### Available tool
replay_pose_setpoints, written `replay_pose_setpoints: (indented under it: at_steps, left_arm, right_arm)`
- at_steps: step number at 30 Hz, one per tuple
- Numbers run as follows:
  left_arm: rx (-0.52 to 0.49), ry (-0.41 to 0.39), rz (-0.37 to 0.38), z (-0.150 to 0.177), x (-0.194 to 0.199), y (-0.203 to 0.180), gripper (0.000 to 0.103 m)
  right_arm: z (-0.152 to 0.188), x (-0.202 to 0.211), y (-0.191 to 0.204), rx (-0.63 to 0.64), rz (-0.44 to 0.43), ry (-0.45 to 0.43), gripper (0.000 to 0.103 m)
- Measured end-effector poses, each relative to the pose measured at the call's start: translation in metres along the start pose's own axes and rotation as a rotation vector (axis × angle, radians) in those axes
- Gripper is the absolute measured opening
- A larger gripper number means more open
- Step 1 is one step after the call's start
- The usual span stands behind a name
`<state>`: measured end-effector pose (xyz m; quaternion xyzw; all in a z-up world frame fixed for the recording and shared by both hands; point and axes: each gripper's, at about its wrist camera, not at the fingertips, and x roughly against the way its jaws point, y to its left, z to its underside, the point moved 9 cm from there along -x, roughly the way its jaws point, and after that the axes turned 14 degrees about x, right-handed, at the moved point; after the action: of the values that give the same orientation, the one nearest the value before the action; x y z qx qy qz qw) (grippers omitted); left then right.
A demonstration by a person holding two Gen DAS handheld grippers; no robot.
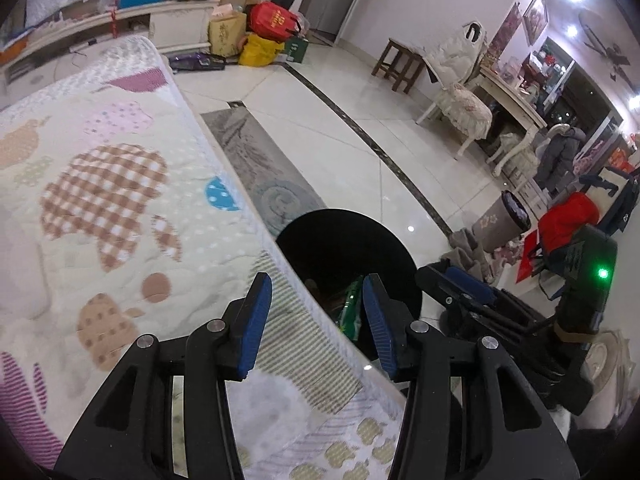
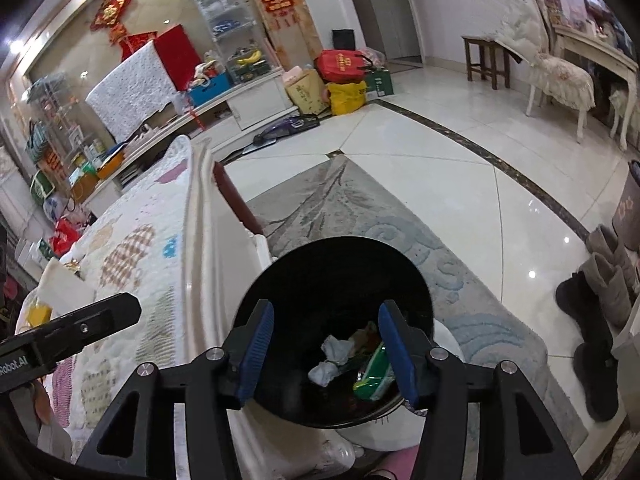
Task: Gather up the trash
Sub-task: 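Move both open grippers back over the quilt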
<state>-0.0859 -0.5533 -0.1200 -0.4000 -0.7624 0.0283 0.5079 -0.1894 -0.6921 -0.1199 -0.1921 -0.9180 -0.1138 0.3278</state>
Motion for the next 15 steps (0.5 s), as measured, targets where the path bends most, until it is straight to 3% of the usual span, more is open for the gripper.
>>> replay_pose_setpoints:
  at_steps: [2,15]
  left_arm:
    - [-0.010,-0.014,-0.015,0.002,0.006,0.004,0.046]
    - [0.003,-0.102,-0.098,0.017,0.072,0.056,0.046]
  right_arm:
    - [-0.003,0.005,0.010,0.017,-0.003,-0.009,0.061]
    - [-0.014,0.020,0.098,0.143,-0.111,-0.028,0.061]
